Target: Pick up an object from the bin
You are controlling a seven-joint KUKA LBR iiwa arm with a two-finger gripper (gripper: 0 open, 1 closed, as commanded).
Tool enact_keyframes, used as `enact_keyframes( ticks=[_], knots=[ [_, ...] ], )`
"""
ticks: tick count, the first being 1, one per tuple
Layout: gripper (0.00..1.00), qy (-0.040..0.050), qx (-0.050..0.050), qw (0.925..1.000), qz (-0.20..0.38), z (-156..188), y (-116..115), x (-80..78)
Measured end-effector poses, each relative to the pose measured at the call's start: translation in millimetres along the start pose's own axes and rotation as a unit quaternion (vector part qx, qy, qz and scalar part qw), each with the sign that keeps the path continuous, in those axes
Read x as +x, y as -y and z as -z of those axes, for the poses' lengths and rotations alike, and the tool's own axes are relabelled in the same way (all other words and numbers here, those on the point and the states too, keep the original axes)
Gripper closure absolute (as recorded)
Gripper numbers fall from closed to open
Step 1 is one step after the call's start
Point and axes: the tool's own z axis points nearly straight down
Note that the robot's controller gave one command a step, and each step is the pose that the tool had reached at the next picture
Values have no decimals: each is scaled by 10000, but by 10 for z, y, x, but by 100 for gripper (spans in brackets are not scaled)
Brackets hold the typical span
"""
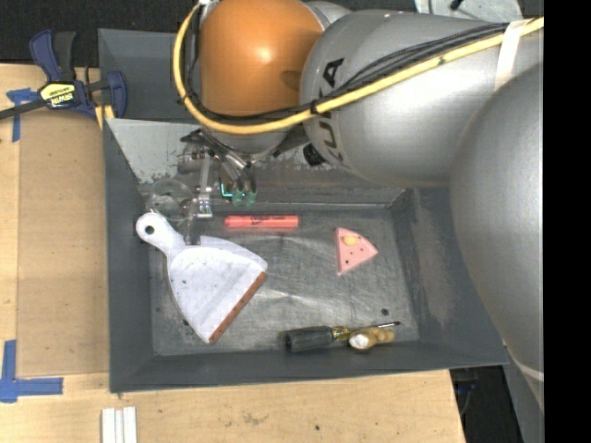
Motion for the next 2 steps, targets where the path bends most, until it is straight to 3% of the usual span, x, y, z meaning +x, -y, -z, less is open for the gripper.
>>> enact_keyframes(
  ticks=[1,2],
  knots=[
    [0,40,-10,10000,-13,47,10,-19],
    [0,59,-19,9996,-277,-383,402,-49]
  ],
)
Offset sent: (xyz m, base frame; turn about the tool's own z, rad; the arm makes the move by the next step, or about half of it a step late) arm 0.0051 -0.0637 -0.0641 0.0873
